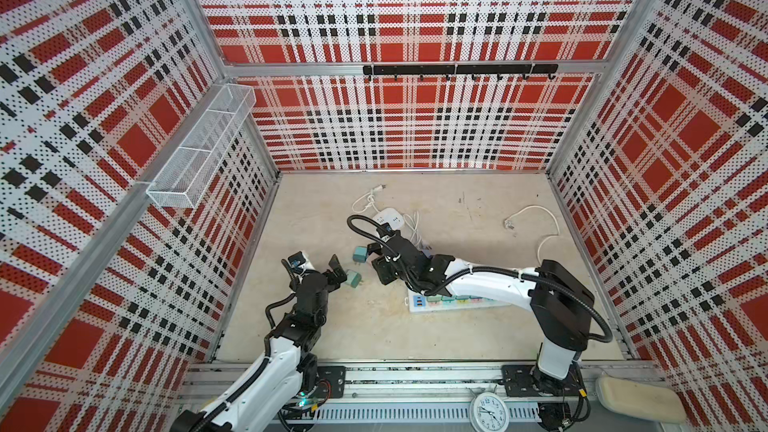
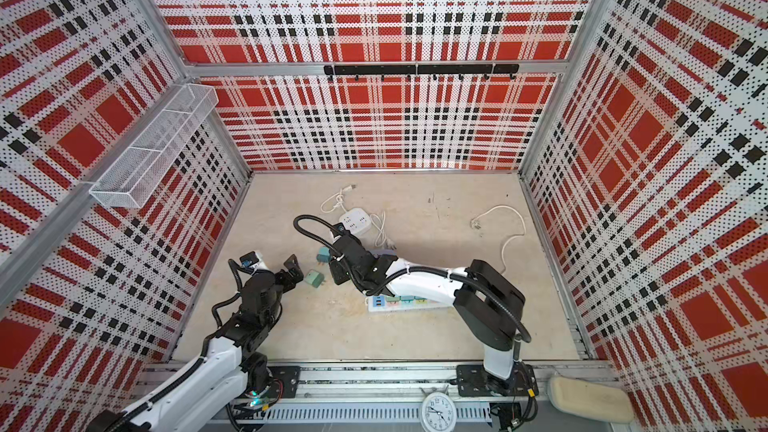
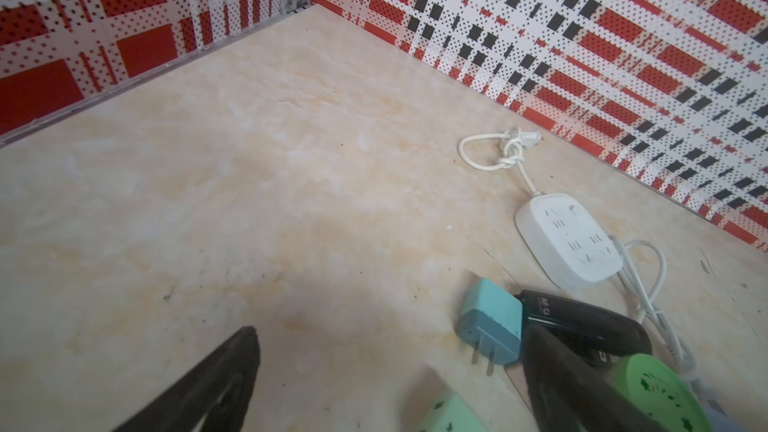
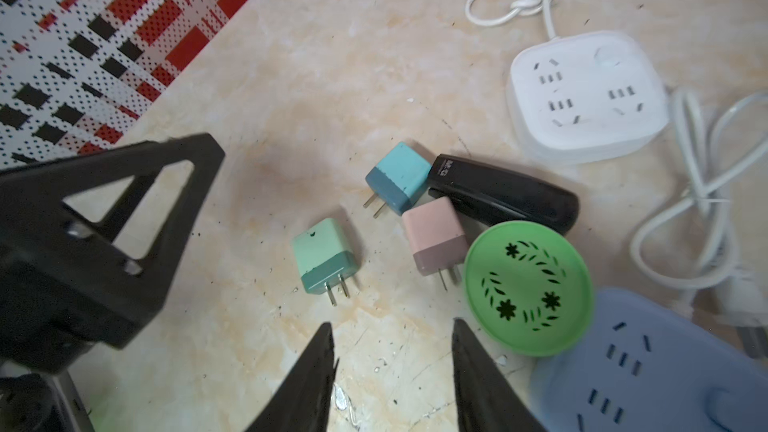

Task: Insert the plug
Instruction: 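Lower the right gripper onto the pink adapter and grasp it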

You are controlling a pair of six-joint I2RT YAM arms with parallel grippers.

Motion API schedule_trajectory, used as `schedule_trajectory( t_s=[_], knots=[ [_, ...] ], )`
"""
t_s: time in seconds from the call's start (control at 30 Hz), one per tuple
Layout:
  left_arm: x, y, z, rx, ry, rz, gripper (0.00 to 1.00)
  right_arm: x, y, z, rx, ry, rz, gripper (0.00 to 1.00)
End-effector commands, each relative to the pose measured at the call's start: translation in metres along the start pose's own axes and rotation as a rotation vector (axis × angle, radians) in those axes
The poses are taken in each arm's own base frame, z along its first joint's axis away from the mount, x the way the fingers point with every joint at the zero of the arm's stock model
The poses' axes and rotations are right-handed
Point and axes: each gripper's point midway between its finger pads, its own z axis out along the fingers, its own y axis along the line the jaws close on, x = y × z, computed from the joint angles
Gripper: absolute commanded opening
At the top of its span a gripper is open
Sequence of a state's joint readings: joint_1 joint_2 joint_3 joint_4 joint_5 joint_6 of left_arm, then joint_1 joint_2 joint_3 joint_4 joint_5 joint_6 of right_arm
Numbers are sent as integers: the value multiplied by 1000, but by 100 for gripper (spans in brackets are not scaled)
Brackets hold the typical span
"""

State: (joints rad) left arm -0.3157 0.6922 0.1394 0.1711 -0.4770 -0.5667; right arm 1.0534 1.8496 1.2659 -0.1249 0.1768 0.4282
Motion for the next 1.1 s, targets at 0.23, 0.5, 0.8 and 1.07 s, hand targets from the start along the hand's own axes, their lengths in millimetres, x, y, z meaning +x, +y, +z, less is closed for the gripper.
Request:
schedule_trajectory(
  t_s=[0.23,0.5,0.8,1.07],
  knots=[
    [-9,17,-4,-66,-43,-69,100,23,1,38,36,110,-23,47],
    [-8,16,-2,-64,-29,-64,99,27,-24,53,185,140,-54,60],
    [-7,14,-2,-58,-24,-62,99,30,-31,83,122,159,-33,71],
    [-6,15,-1,-61,-22,-62,99,27,-39,98,135,165,-63,78]
  ],
)
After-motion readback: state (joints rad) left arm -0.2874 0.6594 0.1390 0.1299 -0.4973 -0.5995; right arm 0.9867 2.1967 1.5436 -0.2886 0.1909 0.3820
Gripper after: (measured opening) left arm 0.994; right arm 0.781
